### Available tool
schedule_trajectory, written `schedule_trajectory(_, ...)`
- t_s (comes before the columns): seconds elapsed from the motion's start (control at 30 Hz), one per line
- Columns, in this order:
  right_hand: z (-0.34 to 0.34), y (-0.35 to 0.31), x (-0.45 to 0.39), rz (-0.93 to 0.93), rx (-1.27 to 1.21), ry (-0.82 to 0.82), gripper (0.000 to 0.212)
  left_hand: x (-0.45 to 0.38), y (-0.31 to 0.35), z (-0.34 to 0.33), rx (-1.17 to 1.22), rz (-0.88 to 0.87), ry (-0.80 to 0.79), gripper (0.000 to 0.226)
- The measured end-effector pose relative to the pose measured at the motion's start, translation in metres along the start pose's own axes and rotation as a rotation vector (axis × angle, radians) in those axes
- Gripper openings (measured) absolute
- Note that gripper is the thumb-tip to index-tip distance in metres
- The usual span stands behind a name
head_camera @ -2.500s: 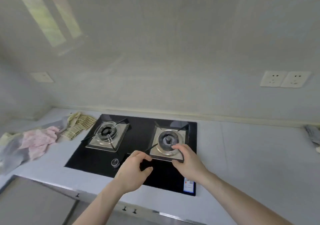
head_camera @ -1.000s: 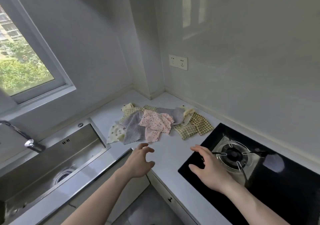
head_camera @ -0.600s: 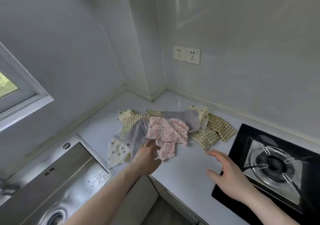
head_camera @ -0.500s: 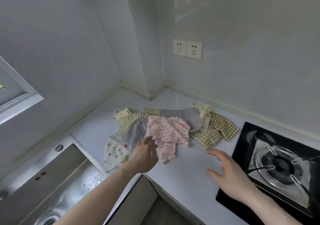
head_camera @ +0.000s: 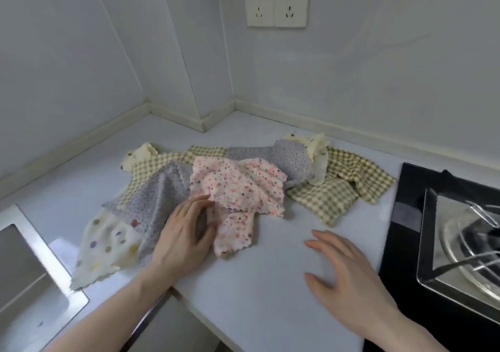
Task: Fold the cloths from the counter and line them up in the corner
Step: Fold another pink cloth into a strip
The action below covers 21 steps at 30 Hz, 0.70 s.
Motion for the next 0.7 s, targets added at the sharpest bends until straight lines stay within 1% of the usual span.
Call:
schedule_trajectory(0.07, -0.009, 0.0, -0.001, 0.048, 0.093, 0.025, 0.068, 0.003, -0.001, 0.003, 0.013, -0.004, 0.078, 0.052)
schedule_trajectory(0.17, -0.011, -0.002, 0.0, 0.077, 0.153, 0.048, 0.076, 0.009, 0.004, 0.009, 0.015, -0.053, 0.197, 0.055)
schedule_trajectory(0.27, -0.015, -0.002, 0.003, 0.094, 0.201, 0.045, 0.081, 0.017, 0.014, 0.02, 0.022, -0.135, 0.356, 0.043)
schedule_trajectory(0.33, -0.015, -0.003, 0.004, 0.106, 0.221, 0.063, 0.08, 0.024, 0.018, 0.03, 0.096, -0.13, 0.462, 0.025)
schedule_trajectory(0.37, -0.014, -0.004, 0.005, 0.114, 0.226, 0.077, 0.075, 0.027, 0.019, 0.033, 0.146, -0.117, 0.496, 0.02)
schedule_trajectory(0.47, -0.012, -0.005, 0.007, 0.111, 0.22, 0.119, 0.064, 0.038, 0.03, 0.037, 0.238, -0.131, 0.518, 0.028)
schedule_trajectory(0.6, -0.009, -0.011, 0.019, 0.068, 0.17, 0.176, 0.064, 0.053, 0.061, 0.055, 0.327, -0.191, 0.458, 0.043)
schedule_trajectory(0.7, -0.009, -0.023, 0.048, 0.046, 0.029, 0.226, 0.069, 0.061, 0.098, 0.096, 0.348, -0.25, 0.464, 0.036)
Point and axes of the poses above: each hand's wrist, its own x-axis away from the middle knuckle, its own z-axis out of the back of the hand, y = z × x, the point moved 7 cm from there along -x, towards the middle knuckle, and after that the axes turned 4 degrees about -x, right-handed, at the moved point
